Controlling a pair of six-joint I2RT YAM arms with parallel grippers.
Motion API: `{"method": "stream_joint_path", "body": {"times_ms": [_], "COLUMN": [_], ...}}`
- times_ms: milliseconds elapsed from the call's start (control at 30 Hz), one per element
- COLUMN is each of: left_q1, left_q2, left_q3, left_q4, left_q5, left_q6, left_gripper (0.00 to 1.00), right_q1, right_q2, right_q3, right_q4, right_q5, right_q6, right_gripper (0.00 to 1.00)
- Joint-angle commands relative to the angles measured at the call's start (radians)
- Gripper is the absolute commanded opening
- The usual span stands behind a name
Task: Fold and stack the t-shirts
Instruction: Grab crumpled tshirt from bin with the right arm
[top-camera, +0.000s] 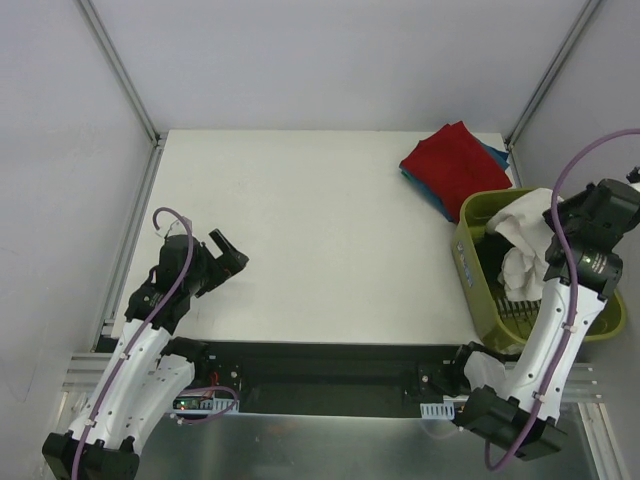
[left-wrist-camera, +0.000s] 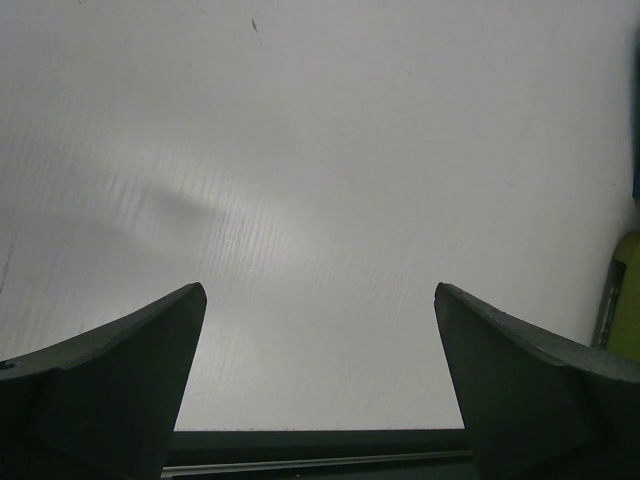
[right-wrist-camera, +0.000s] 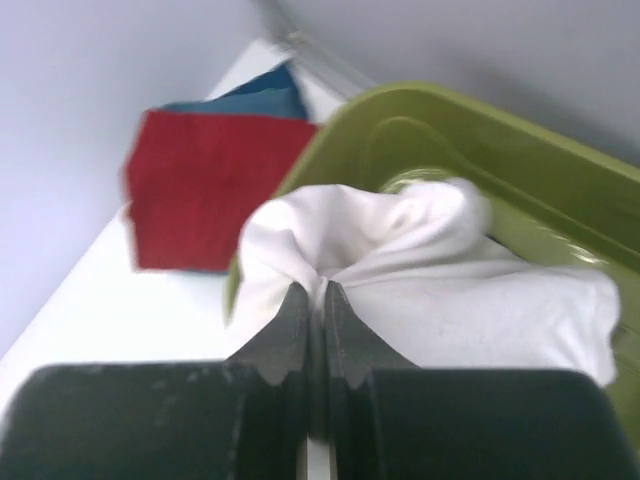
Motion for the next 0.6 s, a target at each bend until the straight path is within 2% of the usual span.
{"method": "stream_joint_path", "body": {"times_ms": [0,133,233,267,333,367,567], "left_q1": [-0.001,-0.001,-0.001,-0.001,-0.001,-0.001,-0.001], "left_q2": [0.012,0.020,0.027,0.029,0.029,0.032,0.018], "left_q3": [0.015,-0.011,-0.012,-0.012,-0.009,-0.009,-0.015], "left_q4": [0.001,0.002,0.002,0.002,0.002,0.002,0.001], "left_q5": [0.016,0.019,0.025,0.023,0.017,0.014,0.026], "left_q6": [0.003,-0.006,-0.006,-0.008,-0.009,-0.009,-0.012], "left_gripper": [0.99,0.99,0.99,0.99,0.99,0.99,0.99], "right_q1": [0.018,0.124,0.288,0.402,0.523,0.634,0.980], "right_q2": [0.009,0.012,0.059,0.073,0.105,0.136,0.297], "right_q3": [0.195,0.305,0.390,0.411,0.482,0.500,0.637], "right_q4": [0.047,0.142,0.237,0.250,0.250,0.247,0.227], "right_q5": [-0.382,-0.577,-0.735,-0.774,-0.776,-0.761,-0.695], "right_q6": [-0.017,0.026,0.069,0.070,0.032,0.020,-0.097], "right_gripper": [0.01,0.01,0.01,0.01,0.01,0.01,0.01]}}
